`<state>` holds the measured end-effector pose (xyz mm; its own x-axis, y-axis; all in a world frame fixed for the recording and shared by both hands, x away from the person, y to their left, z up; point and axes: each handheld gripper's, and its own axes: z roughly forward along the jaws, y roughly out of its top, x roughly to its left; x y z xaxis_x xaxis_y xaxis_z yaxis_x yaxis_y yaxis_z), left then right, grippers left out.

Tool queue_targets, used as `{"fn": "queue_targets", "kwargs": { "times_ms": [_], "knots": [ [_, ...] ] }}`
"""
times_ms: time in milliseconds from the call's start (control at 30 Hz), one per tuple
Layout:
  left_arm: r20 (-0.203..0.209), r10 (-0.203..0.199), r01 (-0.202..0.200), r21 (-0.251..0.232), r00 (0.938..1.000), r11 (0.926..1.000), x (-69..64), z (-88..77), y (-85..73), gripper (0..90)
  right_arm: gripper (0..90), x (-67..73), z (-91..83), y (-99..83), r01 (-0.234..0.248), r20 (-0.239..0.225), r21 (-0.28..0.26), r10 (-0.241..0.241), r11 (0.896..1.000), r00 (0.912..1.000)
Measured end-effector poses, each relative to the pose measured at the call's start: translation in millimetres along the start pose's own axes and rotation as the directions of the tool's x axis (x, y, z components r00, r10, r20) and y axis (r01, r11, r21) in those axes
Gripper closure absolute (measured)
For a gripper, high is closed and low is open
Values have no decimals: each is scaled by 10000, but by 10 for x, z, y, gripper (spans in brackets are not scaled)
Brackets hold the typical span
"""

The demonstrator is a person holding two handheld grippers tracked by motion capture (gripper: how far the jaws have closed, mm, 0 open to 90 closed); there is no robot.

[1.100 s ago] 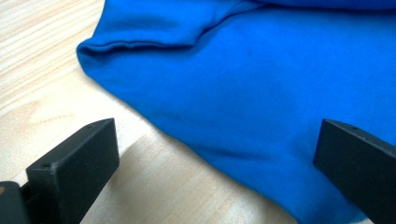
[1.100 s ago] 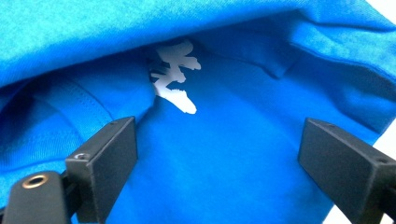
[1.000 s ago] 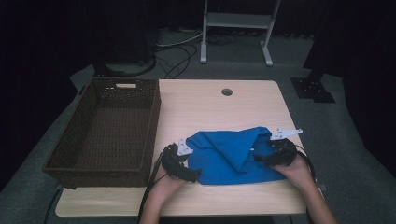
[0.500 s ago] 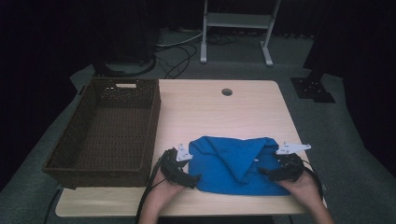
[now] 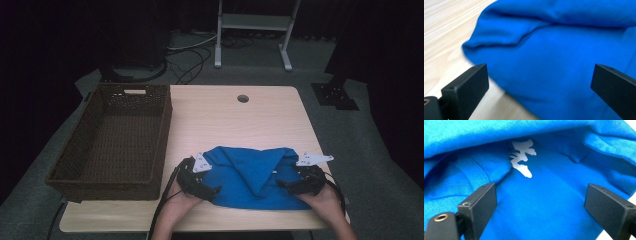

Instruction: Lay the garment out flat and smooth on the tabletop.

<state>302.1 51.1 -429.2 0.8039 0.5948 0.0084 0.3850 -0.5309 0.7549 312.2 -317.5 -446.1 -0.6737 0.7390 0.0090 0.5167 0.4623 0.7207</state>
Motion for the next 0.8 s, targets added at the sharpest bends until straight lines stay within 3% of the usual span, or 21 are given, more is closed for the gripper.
{"fn": "queue_targets", "kwargs": {
  "times_ms": [233, 367, 667, 800],
  "knots": [
    [564, 242, -225, -305, 9981, 9993, -81, 54, 164, 10, 104, -1, 1, -2, 4, -6, -22, -4, 10000, 10000],
    [1069, 352, -279, -690, 9936, 9972, -143, 79, 240, 40, 104, -2, 1, -2, 2, -4, -30, -2, 10000, 10000],
    [1711, 853, -714, -858, 9816, 9938, -319, 194, 384, 47, 104, -2, 2, -2, 0, -4, -36, 0, 10000, 10000],
    [2026, 899, -708, -999, 9751, 9925, -382, 242, 425, 54, 104, -4, 2, -3, 6, -10, -41, -6, 10000, 10000]
  ]
}}
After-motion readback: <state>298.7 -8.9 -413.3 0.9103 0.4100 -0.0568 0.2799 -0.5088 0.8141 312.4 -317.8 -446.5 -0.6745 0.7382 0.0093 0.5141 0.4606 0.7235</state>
